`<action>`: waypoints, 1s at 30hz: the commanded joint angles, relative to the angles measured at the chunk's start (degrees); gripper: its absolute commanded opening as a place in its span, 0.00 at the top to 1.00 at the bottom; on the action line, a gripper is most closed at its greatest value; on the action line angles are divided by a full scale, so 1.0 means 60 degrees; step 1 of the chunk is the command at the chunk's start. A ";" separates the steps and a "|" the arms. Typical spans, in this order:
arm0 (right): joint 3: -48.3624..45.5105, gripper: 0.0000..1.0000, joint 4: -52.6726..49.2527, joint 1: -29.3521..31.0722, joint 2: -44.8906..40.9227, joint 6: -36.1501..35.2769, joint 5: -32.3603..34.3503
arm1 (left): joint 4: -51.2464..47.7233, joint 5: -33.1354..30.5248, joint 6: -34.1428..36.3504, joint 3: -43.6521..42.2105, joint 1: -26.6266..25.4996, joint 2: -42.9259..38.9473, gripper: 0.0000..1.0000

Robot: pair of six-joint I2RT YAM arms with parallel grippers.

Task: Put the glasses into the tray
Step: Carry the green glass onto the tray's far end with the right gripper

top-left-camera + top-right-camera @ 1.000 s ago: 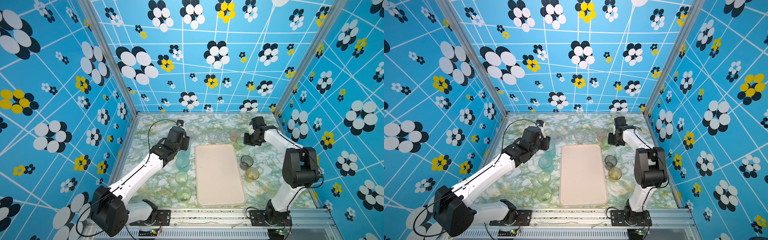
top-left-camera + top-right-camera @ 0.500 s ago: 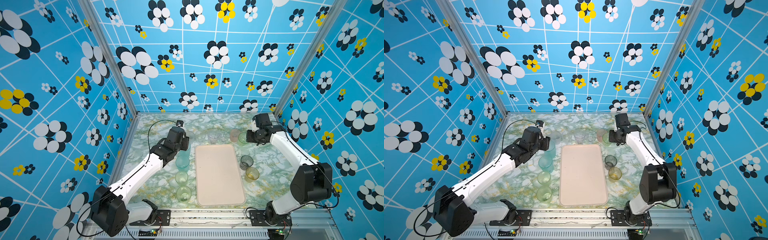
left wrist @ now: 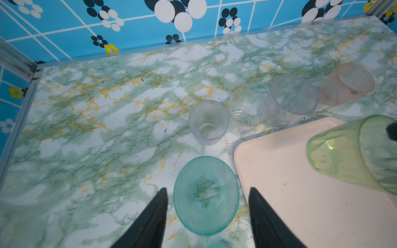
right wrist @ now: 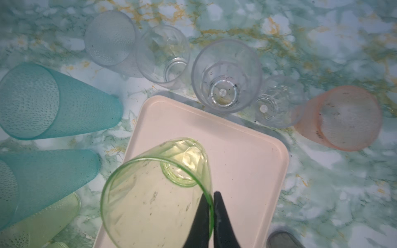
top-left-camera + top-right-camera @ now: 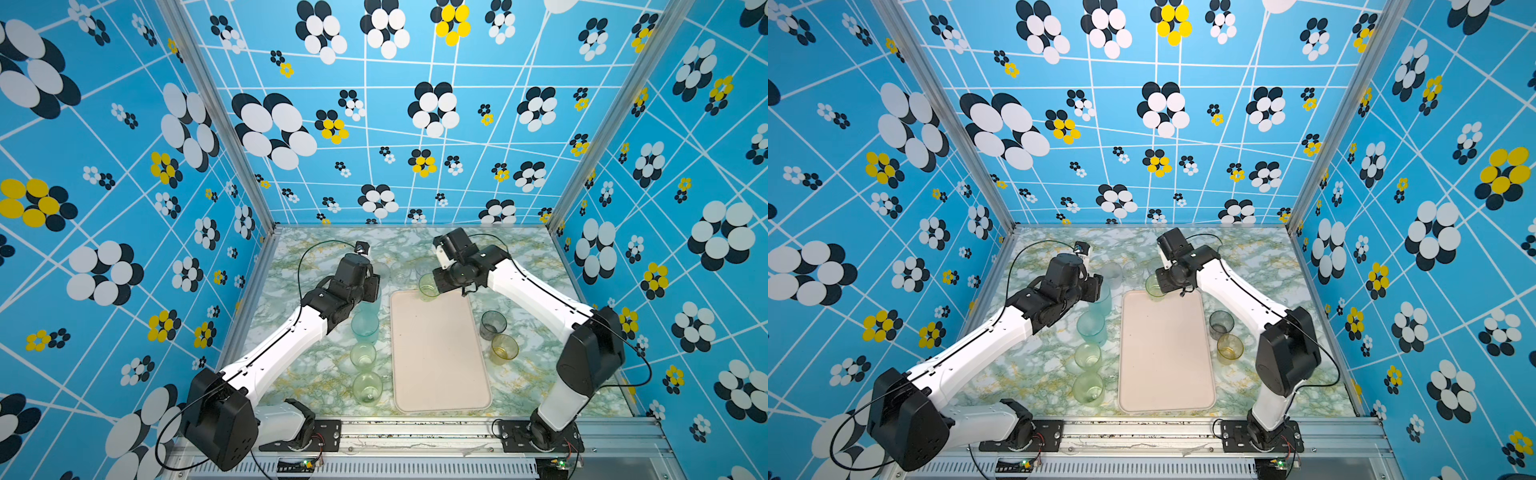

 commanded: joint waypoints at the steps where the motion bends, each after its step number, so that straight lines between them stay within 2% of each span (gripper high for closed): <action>1: 0.0939 0.93 -0.0512 0.0416 0.0862 -0.0121 0.0019 | -0.0035 0.0057 -0.0012 -0.0097 0.0080 -0.0035 0.39; 12: 0.2103 0.93 -0.0725 0.0634 0.2391 -0.0136 -0.0039 | -0.0205 0.0112 0.0047 -0.0258 0.0283 -0.0291 0.38; 30: 0.2734 0.92 -0.0653 0.0594 0.3368 -0.0033 0.0116 | -0.0312 0.0174 0.0076 -0.0496 0.0488 -0.0726 0.38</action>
